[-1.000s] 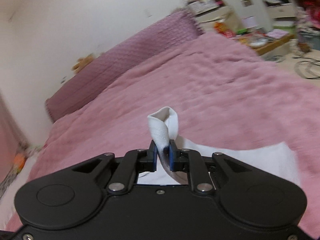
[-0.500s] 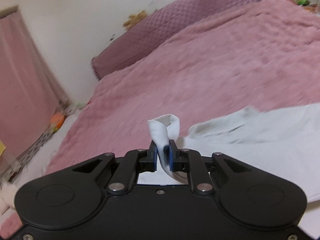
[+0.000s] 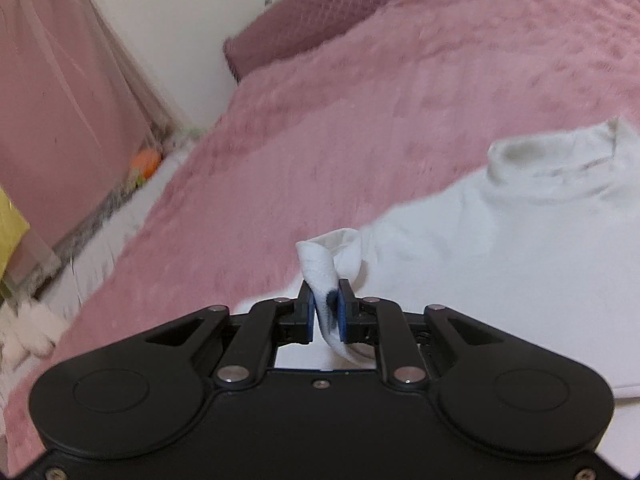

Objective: Fold small clothes
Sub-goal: 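Lift the sleeve with the right tool and fold it across the shirt body, then open the right tool to release the sleeve onto the shirt body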

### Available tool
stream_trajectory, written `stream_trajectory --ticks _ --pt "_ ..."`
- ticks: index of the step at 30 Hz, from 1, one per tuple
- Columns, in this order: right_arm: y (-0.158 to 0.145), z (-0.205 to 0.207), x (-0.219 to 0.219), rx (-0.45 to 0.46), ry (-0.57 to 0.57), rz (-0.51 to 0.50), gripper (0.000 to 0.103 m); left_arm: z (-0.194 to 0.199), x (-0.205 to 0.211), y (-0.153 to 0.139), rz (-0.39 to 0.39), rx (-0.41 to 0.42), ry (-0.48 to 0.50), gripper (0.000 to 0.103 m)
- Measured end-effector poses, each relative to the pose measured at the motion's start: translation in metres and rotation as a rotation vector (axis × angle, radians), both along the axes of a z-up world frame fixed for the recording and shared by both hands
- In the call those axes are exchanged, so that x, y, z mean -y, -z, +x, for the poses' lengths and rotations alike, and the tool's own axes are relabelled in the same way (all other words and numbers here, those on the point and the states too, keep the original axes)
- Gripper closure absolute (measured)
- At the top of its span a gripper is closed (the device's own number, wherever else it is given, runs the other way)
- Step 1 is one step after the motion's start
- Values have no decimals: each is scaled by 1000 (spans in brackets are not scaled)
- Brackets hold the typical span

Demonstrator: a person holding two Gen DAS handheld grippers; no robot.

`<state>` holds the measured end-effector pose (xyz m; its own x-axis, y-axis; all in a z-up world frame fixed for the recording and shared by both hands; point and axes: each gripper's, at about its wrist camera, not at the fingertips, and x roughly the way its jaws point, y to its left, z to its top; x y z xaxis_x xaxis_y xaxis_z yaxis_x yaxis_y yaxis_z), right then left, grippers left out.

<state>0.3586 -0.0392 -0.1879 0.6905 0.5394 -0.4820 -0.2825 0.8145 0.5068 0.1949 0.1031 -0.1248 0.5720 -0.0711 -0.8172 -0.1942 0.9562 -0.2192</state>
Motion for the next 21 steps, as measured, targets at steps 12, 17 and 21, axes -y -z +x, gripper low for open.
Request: stream_trajectory --ticks 12,17,21 --pt "-49 -36 97 157 195 -115 45 32 17 -53 -30 236 66 27" --pt "-45 -46 165 157 409 -340 46 91 32 -35 -124 289 68 27" --pt "-25 -49 201 78 466 -385 60 126 41 -14 -195 248 98 27"
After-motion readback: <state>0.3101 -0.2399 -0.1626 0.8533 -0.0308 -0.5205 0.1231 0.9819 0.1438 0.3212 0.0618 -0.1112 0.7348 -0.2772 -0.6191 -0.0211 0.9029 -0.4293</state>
